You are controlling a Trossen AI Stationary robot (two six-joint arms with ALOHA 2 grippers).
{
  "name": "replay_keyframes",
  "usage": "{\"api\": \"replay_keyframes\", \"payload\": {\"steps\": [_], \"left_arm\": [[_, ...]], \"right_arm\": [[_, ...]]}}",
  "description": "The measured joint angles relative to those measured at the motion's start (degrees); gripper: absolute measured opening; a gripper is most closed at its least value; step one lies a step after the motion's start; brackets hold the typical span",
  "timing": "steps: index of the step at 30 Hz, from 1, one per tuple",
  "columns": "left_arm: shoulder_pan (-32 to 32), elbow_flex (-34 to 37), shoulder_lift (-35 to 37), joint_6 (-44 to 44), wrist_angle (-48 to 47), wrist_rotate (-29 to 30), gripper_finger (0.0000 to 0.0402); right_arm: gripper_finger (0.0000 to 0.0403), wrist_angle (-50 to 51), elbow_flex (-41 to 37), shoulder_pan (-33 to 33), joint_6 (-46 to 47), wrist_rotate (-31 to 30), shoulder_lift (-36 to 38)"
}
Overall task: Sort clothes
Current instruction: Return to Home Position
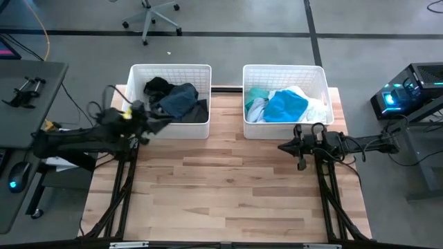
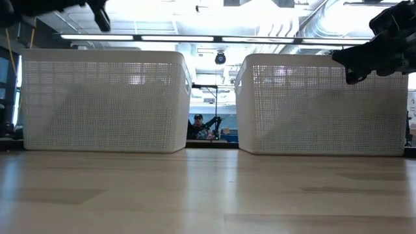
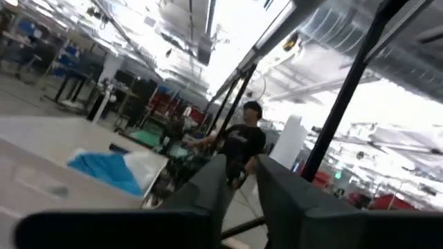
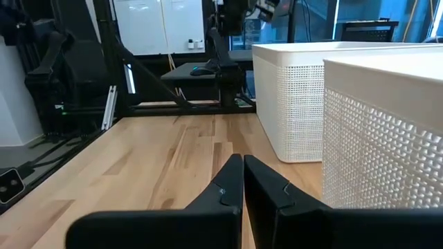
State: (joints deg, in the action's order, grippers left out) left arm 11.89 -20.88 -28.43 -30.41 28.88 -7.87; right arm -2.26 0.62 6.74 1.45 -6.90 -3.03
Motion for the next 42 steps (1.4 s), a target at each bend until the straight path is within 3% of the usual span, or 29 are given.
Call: {"api": "replay_keyframes", "payload": {"steps": [4, 7, 12, 16, 20, 25, 33, 37, 42], "left_arm": [[-1.2, 1.5, -4.7, 4.2, -2.0, -1.4, 0.0015], [-2.5, 1.3, -5.2, 8.0, -4.8, -5.3, 0.0008], [-2.7, 5.8, 0.0, 9.3, -5.4, -14.3, 0.0001], [-2.5, 12.1, 8.3, 6.0, -5.7, -15.0, 0.0001], [-2.5, 16.7, 17.9, 5.8, -6.3, -12.2, 0.0], [-2.6, 17.9, 27.5, 12.3, -19.4, -3.6, 0.0], [-2.5, 18.3, 26.5, 25.2, -27.9, 7.5, 0.0], [-2.7, 18.3, 26.5, 28.6, -31.4, 7.5, 0.0], [-2.5, 18.4, 26.4, 29.0, -32.0, 0.4, 0.0]], "right_arm": [[0.0, 0.3, 0.0, 0.0, 0.0, 0.1, 0.0], [0.0, 0.5, 0.0, 0.0, 0.0, 0.1, 0.0], [0.0, 0.7, 0.0, 0.0, 0.0, 0.1, 0.0], [0.0, 0.7, 0.0, 0.0, 0.0, 0.2, 0.0], [0.0, 0.7, 0.0, 0.0, 0.0, 0.2, 0.0], [0.0, 0.7, 0.0, 0.0, 0.0, 0.2, 0.0], [0.0, 0.7, 0.0, 0.0, 0.0, 0.3, 0.0], [0.0, 0.7, 0.0, 0.0, 0.0, 0.3, 0.0], [0.0, 0.7, 0.0, 0.0, 0.0, 0.3, 0.0]]}}
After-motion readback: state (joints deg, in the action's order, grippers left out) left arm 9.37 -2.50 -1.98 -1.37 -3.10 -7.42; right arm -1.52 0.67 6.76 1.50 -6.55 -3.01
